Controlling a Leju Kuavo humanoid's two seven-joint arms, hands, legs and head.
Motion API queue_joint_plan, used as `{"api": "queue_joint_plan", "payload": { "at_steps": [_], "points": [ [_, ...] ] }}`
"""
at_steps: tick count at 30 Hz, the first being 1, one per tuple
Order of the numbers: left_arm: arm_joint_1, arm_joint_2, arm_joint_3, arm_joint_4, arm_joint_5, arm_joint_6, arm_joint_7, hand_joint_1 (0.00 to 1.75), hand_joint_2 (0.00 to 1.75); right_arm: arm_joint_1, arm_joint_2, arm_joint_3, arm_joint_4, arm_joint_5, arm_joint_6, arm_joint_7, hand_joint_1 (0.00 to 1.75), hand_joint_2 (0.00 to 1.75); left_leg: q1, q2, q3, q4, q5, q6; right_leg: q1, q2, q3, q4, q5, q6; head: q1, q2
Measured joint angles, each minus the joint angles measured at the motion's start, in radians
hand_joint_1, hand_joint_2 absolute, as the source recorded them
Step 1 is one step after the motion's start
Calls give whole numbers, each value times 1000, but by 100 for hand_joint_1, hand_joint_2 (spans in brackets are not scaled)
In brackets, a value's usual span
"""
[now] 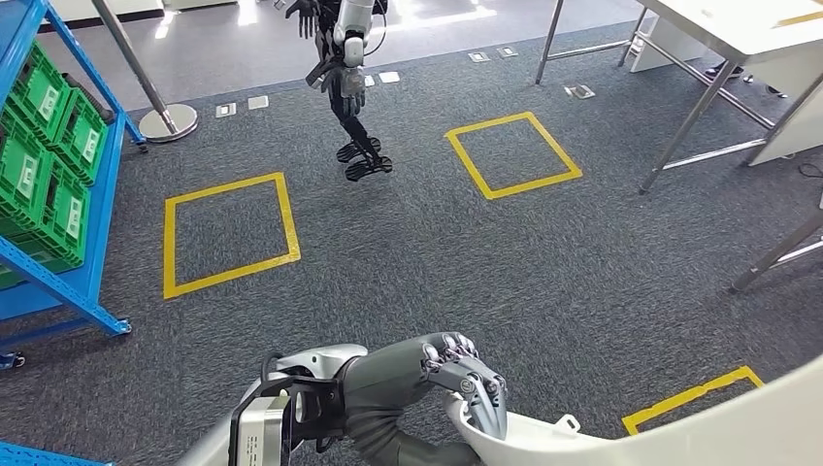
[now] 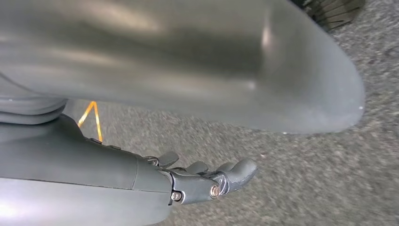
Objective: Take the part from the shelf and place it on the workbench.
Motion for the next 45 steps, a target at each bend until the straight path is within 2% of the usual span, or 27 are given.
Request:
{"api": "queue_joint_plan", "payload": {
  "at_steps": [1, 3, 5, 6, 7, 9, 11, 12, 14, 17, 19, 21, 22, 23, 25, 26, 27, 29, 31, 32, 34, 36, 37, 39, 41, 43, 45],
  "points": [
    [-1, -3, 0, 2, 0, 1, 1, 175, 175, 0, 1, 0, 0, 0, 0, 0, 0, 0, 1, 12, 1, -6, 4, 6, 2, -23, -13, 26, -17, 3, 3, 0],
    [-2, -6, 0, 7, -3, 5, 6, 175, 175, -4, 1, 0, 0, 1, -1, 0, 0, 0, 0, 36, 1, -10, 7, 14, 7, -72, -67, 137, -77, 5, 9, 0],
    [-3, -7, 0, 18, -7, 15, 18, 175, 175, -5, 3, 0, 0, 1, -1, 0, 0, 0, -3, 61, -2, -9, 5, 16, 7, -86, -124, 258, -124, 8, 12, 0],
    [-3, -7, 0, 24, -9, 21, 24, 175, 175, -4, 4, 0, 0, 1, -2, 1, 0, 0, -4, 73, -3, -8, 5, 16, 7, -88, -133, 278, -124, 9, 12, 0],
    [-5, -7, 0, 32, -10, 27, 27, 175, 175, -2, 5, -1, 0, 2, -2, 0, 0, 0, -4, 83, -3, -7, 4, 16, 7, -92, -118, 254, -105, 9, 13, 0],
    [-10, -4, 2, 48, -12, 36, 21, 175, 175, -1, 5, -1, 0, 6, 0, -1, 0, 0, -5, 102, -3, -2, 0, 11, 8, -119, -43, 119, -47, 6, 15, 0],
    [-13, 6, 10, 65, -16, 40, -7, 175, 175, -4, 5, -1, -1, 12, 3, -2, 0, 0, -10, 117, -2, 4, -8, 1, 11, -148, 14, 15, -17, -4, 16, 0],
    [-13, 13, 16, 75, -21, 38, -24, 175, 175, -4, 5, -1, -1, 15, 5, -2, 0, 0, -12, 124, -1, 5, -10, -5, 14, -154, 22, -2, -16, -11, 16, 0],
    [-11, 27, 32, 95, -36, 27, -55, 175, 175, -3, 5, -1, -2, 18, 8, 0, 0, 0, -13, 134, 2, 4, -13, -15, 15, -136, 19, -2, -12, -24, 14, 0],
    [-7, 41, 55, 121, -53, 12, -78, 175, 175, -2, 5, -2, -2, 18, 8, 3, 0, 0, -7, 82, -23, 70, -57, -33, 8, -112, 18, -7, -5, -41, 9, 0],
    [2, 50, 65, 135, -58, 9, -81, 175, 175, -4, 5, -3, -2, 18, 8, 4, 0, 0, -4, 47, -83, 201, -122, -38, 9, -94, 16, -7, -4, -47, 5, 0],
    [15, 57, 71, 149, -63, 8, -81, 175, 175, -3, 5, -4, -2, 19, 8, 4, 0, 0, -3, 41, -128, 291, -147, -38, 10, -71, 14, -6, -3, -48, 2, 0],
    [19, 59, 74, 154, -64, 7, -81, 175, 175, -2, 5, -4, -2, 19, 8, 4, 0, 0, -2, 39, -125, 282, -130, -36, 11, -60, 14, -6, -2, -47, 1, 0],
    [21, 60, 76, 158, -66, 7, -81, 175, 175, -1, 5, -5, -2, 20, 8, 3, 0, 0, -2, 35, -103, 233, -97, -33, 11, -49, 14, -6, -2, -46, 0, 0],
    [21, 62, 79, 162, -68, 7, -81, 175, 175, -1, 5, -5, -2, 20, 8, 3, 0, 0, -2, 5, -38, 91, -30, -25, 11, -27, 14, -5, 0, -41, -2, 0],
    [21, 62, 81, 164, -69, 7, -81, 175, 175, -1, 5, -5, -2, 20, 9, 3, 0, 0, -2, -7, -15, 39, -12, -22, 11, -18, 12, -4, 2, -37, -2, 0],
    [21, 63, 82, 165, -69, 7, -81, 175, 175, 0, 5, -5, -2, 20, 9, 2, 0, 0, -3, -15, -4, 13, -7, -19, 10, -10, 9, -4, 3, -31, -3, 0],
    [21, 63, 84, 167, -70, 7, -82, 175, 175, 4, 5, -6, -2, 20, 9, 3, 0, 0, -6, -4, -3, 6, -5, -10, 7, 3, 4, -7, 8, -16, -4, 0],
    [21, 61, 84, 167, -72, 7, -85, 175, 175, 6, 5, -6, -2, 20, 9, 3, 0, 0, -5, 13, -1, -3, 3, 5, 6, -21, -5, 8, -3, -6, -1, 0],
    [20, 60, 84, 168, -73, 5, -87, 175, 175, 5, 4, -6, -3, 20, 10, 4, 0, 0, -4, 23, 1, -7, 7, 11, 8, -43, -20, 39, -23, -4, 2, 0],
    [21, 58, 84, 171, -73, -3, -91, 175, 175, 0, 4, -8, -3, 19, 9, 5, 0, 0, -4, 45, -2, -10, 8, 18, 10, -80, -76, 158, -88, 1, 8, 0],
    [21, 53, 83, 177, -74, -11, -91, 175, 175, -1, 4, -11, -3, 18, 7, 6, 0, 0, -5, 68, -4, -8, 7, 19, 10, -87, -124, 262, -127, 6, 10, 0],
    [21, 50, 83, 179, -74, -14, -90, 175, 175, 0, 4, -13, -3, 17, 6, 6, 0, 0, -6, 78, -5, -7, 6, 19, 10, -89, -123, 265, -119, 8, 10, 0],
    [18, 42, 82, 180, -74, -18, -86, 175, 175, 2, 2, -17, -4, 17, 3, 5, 0, 0, -5, 97, -4, -2, 1, 15, 10, -107, -63, 161, -63, 8, 11, 0],
    [11, 33, 82, 179, -74, -20, -79, 175, 175, -1, 0, -19, -5, 17, 3, 4, 0, 0, -10, 113, -4, 6, -7, 7, 15, -144, 4, 39, -22, -1, 13, 0],
    [5, 26, 82, 176, -73, -20, -70, 175, 175, -3, -2, -20, -5, 17, 8, 3, 0, 0, -15, 127, -1, 8, -12, -3, 19, -156, 20, 0, -16, -14, 13, 0],
    [2, 21, 82, 171, -73, -20, -62, 175, 175, -1, -4, -22, -6, 17, 11, 3, 0, 0, -15, 138, 3, 8, -16, -13, 17, -136, 18, -3, -12, -25, 12, 0]
  ]
}}
